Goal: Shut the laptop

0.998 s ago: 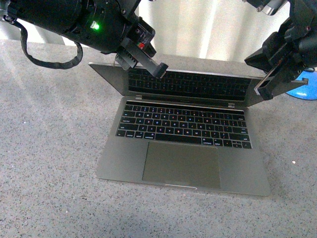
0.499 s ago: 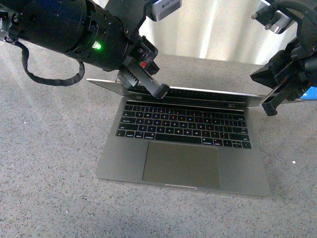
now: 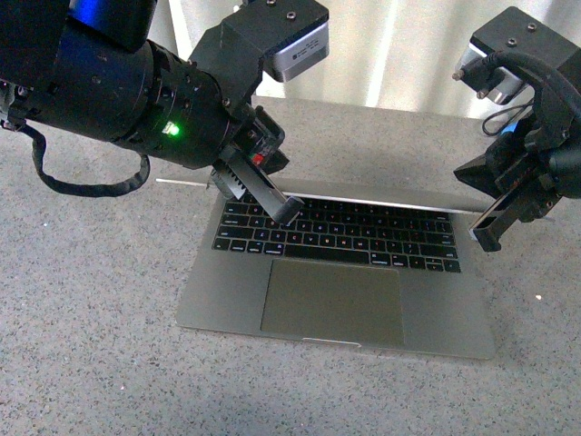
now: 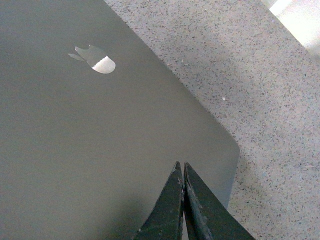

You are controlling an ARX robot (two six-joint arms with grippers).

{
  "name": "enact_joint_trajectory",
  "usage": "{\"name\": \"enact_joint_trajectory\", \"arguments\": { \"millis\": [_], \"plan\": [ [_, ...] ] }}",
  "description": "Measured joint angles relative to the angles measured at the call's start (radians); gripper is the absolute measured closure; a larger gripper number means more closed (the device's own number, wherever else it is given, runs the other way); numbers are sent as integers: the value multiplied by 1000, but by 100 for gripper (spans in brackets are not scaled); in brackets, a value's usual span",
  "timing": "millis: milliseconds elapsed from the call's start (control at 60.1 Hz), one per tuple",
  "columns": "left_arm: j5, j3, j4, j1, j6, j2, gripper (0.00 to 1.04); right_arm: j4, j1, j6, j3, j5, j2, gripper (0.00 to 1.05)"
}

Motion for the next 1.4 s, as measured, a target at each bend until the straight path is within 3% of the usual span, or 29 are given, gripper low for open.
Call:
{"name": "enact_joint_trajectory", "arguments": {
  "millis": [1398],
  "plan": [
    [32, -151, 127, -15, -90, 21, 101, 52, 34, 20, -56, 27, 82, 104]
  ]
}}
